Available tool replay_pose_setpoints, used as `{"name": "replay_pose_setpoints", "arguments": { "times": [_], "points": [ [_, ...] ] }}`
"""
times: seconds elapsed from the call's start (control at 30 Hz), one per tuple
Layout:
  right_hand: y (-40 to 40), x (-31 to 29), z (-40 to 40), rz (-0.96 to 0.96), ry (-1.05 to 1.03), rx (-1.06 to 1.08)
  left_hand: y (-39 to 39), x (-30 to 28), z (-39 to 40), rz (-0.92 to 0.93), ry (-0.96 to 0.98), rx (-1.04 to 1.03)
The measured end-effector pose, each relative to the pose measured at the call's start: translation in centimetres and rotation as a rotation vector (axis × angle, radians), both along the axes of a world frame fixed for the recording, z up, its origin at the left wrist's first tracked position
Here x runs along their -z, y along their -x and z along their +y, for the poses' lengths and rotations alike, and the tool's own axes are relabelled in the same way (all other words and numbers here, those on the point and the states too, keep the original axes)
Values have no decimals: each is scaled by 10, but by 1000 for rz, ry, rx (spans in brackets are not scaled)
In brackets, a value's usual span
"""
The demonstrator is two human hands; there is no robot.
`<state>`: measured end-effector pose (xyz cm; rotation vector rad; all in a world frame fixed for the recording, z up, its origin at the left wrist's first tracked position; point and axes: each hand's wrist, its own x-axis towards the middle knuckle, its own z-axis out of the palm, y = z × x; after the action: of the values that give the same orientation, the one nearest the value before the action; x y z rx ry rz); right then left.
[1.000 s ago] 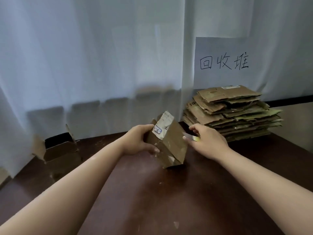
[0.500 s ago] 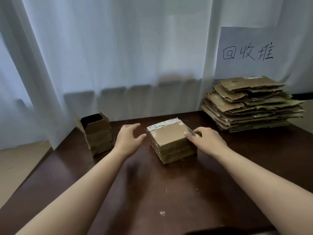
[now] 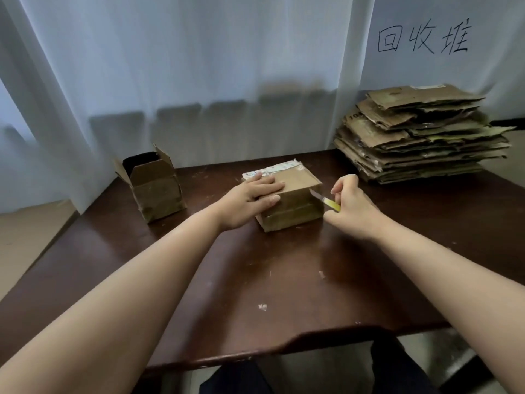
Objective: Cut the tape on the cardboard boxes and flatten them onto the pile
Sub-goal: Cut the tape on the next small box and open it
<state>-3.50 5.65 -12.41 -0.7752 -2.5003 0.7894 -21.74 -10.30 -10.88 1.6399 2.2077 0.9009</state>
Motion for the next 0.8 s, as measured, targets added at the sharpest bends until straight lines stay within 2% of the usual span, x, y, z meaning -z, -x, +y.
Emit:
{"name": "replay_pose_setpoints", "arguments": {
  "times": [0.17,0.27,0.47,0.8],
  "points": [
    [-3,14,-12,19,-105,-298,4,4,0,-59,-46,10],
    [1,18,-19,57,-189,-386,6,6,-3,-125,-71,7],
    [8,20,-32,164,-411,-371,8,6,-3,-137,-57,26],
    [20,22,-34,201,-639,-344,11,11,-2,-83,-55,29]
  ]
}}
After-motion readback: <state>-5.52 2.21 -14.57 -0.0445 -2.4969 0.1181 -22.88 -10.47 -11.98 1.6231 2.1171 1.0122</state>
